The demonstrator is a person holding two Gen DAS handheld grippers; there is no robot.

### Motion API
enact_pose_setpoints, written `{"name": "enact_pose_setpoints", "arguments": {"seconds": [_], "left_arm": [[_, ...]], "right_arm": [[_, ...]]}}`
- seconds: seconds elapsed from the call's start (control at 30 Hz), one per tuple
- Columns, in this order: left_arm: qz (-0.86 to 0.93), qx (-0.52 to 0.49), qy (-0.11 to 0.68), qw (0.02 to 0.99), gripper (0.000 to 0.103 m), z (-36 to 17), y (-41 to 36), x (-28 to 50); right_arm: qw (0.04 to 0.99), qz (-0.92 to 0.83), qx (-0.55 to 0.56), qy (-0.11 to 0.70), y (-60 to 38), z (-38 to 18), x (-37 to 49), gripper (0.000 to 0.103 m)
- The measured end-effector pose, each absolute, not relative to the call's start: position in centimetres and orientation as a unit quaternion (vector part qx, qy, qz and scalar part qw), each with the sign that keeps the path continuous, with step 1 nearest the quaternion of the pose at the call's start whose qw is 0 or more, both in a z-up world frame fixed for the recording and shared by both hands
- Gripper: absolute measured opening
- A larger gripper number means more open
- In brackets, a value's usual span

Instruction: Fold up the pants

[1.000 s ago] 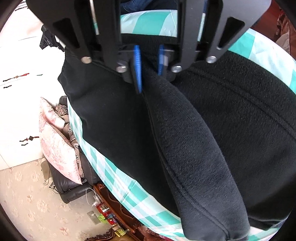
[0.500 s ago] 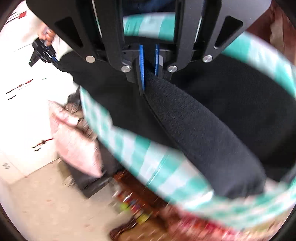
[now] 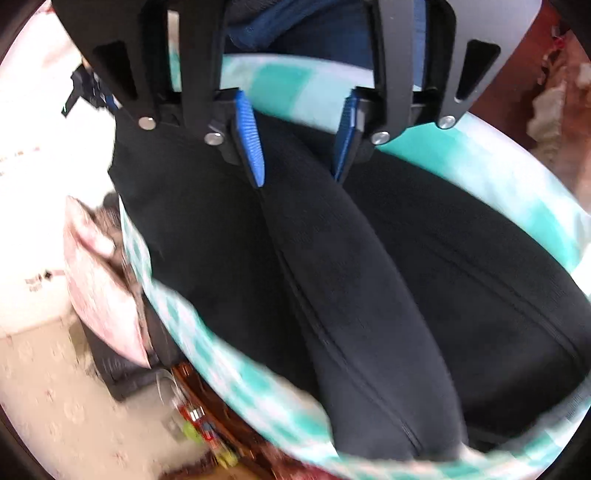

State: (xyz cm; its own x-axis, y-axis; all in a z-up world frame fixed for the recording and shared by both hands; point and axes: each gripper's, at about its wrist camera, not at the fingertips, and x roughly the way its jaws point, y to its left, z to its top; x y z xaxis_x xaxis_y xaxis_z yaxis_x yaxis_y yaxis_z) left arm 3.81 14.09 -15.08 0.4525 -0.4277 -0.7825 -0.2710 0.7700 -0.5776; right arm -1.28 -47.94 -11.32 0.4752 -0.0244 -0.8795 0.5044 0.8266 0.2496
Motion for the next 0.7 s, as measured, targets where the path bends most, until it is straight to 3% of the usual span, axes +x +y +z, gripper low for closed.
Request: {"name": "enact_pose_setpoints", "arguments": {"seconds": [0.17, 0.33, 0.5, 0.57, 0.6, 0.7], "left_arm": [[0.011, -0.355, 0.461, 0.813, 0.051, -12.3, 21.6, 7.2], [0.070, -0.452, 0.433, 0.777, 0.051, -15.5, 30.2, 11.3], [0.076, -0.478, 0.442, 0.755, 0.049, -18.0, 32.8, 14.8], [0.074, -0.475, 0.449, 0.753, 0.032, -18.4, 32.9, 15.9], [0.073, -0.469, 0.456, 0.753, 0.009, -18.4, 32.5, 16.5], [0.084, -0.423, 0.439, 0.788, 0.005, -14.9, 32.3, 15.9]], "right_arm": [[0.824, -0.171, 0.233, 0.488, -47.6, -11.5, -1.1, 0.010], [0.824, -0.171, 0.230, 0.488, -47.5, -11.6, -1.2, 0.010], [0.823, -0.172, 0.225, 0.492, -47.5, -11.5, -1.1, 0.010], [0.823, -0.174, 0.224, 0.492, -47.5, -11.6, -1.0, 0.010], [0.823, -0.174, 0.224, 0.493, -47.5, -11.7, -1.0, 0.011], [0.822, -0.175, 0.225, 0.494, -47.6, -11.7, -1.0, 0.011]]}}
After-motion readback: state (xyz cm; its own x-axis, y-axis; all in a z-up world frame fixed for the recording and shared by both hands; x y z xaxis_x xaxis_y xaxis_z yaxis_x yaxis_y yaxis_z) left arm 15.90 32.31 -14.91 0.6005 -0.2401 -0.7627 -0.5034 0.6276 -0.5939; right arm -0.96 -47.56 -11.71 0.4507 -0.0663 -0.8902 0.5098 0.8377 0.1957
